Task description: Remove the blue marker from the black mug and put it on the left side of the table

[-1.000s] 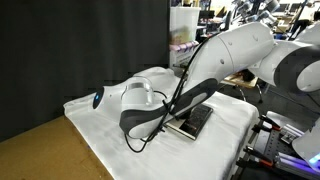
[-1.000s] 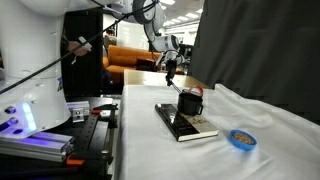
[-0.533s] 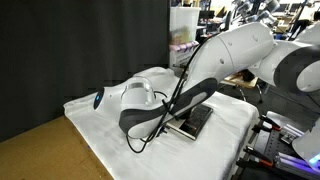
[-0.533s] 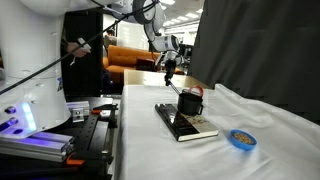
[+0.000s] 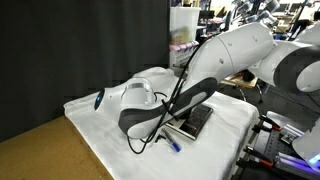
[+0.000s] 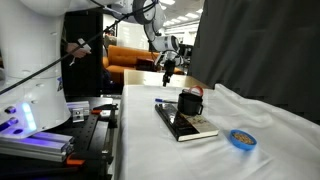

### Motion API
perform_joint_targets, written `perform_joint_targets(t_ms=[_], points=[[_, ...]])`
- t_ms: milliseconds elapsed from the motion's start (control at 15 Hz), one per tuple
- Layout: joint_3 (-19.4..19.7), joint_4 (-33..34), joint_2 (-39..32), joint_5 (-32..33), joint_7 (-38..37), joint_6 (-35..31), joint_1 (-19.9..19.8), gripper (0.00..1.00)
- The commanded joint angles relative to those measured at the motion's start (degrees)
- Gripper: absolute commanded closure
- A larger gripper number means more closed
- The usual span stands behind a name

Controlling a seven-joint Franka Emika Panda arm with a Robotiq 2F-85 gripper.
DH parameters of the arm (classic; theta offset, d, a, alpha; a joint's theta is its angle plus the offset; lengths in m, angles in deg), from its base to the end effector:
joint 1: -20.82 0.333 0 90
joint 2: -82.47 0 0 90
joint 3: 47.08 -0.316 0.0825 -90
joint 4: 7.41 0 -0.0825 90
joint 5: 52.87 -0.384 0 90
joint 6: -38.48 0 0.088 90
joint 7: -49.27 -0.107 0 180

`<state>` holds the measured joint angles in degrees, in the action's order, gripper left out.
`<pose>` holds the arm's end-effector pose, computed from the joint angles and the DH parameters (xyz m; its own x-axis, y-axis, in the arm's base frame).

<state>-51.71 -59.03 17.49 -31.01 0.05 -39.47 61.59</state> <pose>0.5424 0.4557 0.1611 0.9735 -0.1093 -0.2010 0.0454 -0.7689 0.6378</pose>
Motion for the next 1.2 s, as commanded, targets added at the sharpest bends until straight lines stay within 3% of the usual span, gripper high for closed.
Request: perform_joint_targets(t_ms=[0, 67, 1133], points=[[0.0, 0.0, 0.0, 0.0, 0.0, 0.0, 0.0, 0.25], [0.0, 0.0, 0.0, 0.0, 0.0, 0.1, 0.0, 0.21], [0.0, 0.0, 0.0, 0.0, 0.0, 0.2, 0.0, 0.21]])
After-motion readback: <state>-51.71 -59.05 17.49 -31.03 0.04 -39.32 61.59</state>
